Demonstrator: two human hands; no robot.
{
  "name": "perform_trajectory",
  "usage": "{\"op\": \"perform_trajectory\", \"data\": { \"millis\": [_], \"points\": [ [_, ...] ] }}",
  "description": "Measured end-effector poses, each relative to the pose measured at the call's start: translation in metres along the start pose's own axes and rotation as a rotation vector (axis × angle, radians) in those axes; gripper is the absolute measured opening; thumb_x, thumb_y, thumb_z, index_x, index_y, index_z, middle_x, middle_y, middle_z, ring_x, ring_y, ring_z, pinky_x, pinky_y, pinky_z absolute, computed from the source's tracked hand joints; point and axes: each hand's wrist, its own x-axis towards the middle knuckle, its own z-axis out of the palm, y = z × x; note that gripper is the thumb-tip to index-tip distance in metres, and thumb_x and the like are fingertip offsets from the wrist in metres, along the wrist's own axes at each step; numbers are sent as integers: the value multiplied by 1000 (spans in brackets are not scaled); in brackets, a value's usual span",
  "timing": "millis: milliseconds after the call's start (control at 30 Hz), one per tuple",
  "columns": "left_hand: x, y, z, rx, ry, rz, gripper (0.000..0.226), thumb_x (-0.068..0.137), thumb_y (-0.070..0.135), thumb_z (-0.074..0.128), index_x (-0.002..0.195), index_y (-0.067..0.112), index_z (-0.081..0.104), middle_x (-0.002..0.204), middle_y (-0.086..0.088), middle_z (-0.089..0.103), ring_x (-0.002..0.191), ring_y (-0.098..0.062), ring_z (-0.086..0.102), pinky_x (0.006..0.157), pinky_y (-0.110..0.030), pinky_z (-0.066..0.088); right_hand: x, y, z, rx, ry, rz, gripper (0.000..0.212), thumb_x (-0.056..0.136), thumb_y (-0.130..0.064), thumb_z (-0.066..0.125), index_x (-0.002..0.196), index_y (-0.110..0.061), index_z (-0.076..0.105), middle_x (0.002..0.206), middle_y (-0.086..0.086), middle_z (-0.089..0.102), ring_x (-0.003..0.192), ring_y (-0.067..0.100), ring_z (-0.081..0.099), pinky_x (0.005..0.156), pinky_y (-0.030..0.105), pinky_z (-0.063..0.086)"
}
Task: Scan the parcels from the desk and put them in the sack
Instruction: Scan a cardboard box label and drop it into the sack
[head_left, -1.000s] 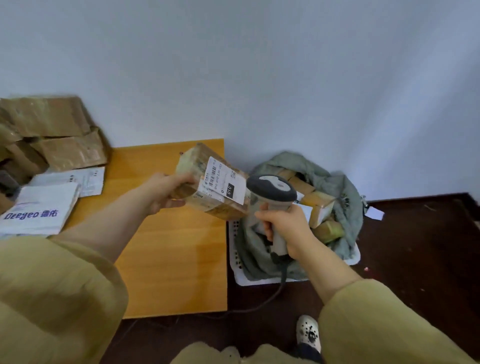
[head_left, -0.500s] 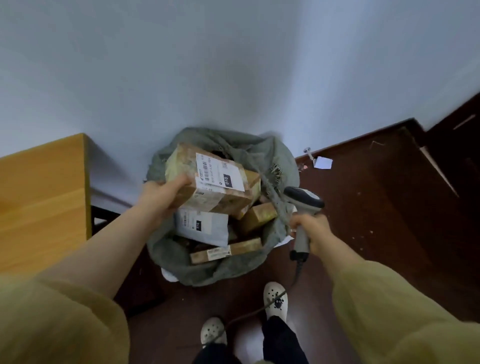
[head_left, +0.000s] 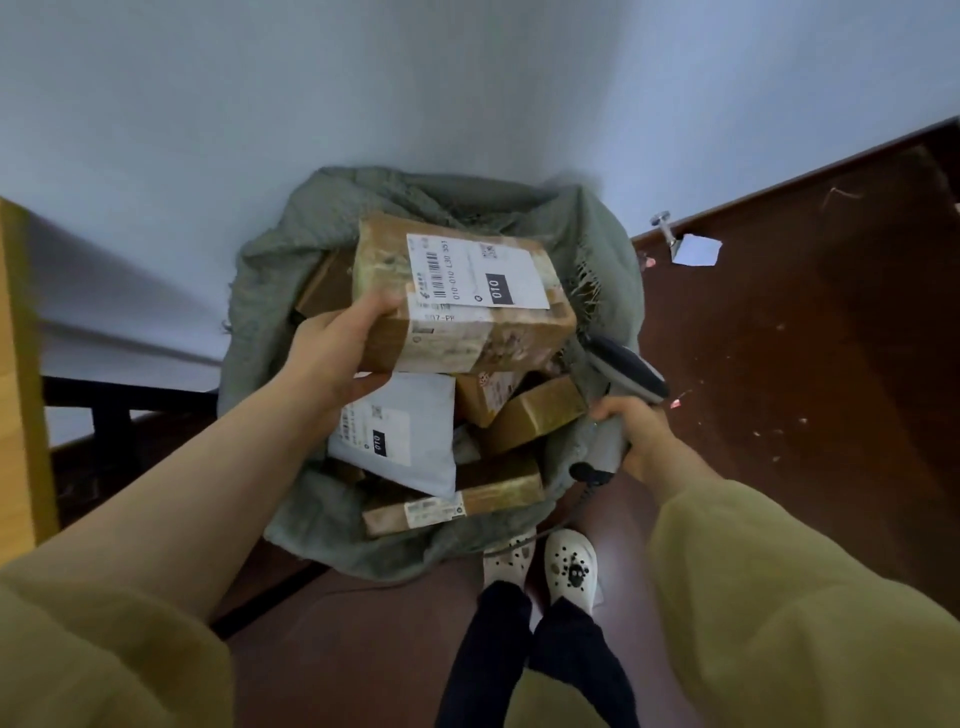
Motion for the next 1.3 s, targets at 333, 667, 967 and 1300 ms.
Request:
{"op": "perform_trajectory", "data": {
  "millis": [333, 667, 967, 1300],
  "points": [
    [-23, 4, -13, 199, -58, 102, 40, 77, 40, 72, 109, 17, 66, 96, 0, 72, 90, -16, 68, 74, -29, 51, -43, -24, -19, 157, 77, -172, 25, 71, 9, 73, 89, -5, 65, 87, 6, 68, 79, 23, 65, 72, 40, 56],
    [-80, 7, 32, 524, -136, 205, 51, 70, 24, 81, 103, 19, 43, 85, 14, 49, 76, 0, 48, 69, -22, 40, -146, -98, -57, 200, -71, -424, 24, 74, 13, 69, 83, -10, 66, 80, -2, 70, 65, 7, 68, 60, 28, 56],
    [-66, -27, 109, 695, -208, 161, 116, 66, 42, 84, 148, 8, 9, 148, -12, 31, 136, -31, 31, 109, -40, 30, -177, -112, -57, 259, -182, -568, 30, 73, 16, 67, 85, -12, 68, 82, -1, 73, 73, 13, 68, 64, 30, 58],
    [-53, -33, 96, 1123, -409, 318, 89, 83, 50, 64, 149, 44, 5, 154, -12, 18, 140, -35, 21, 113, -46, 25, -157, -84, -40, 233, -56, -390, 27, 72, 14, 70, 81, -11, 67, 88, 1, 70, 82, 18, 66, 73, 35, 56]
  ]
}}
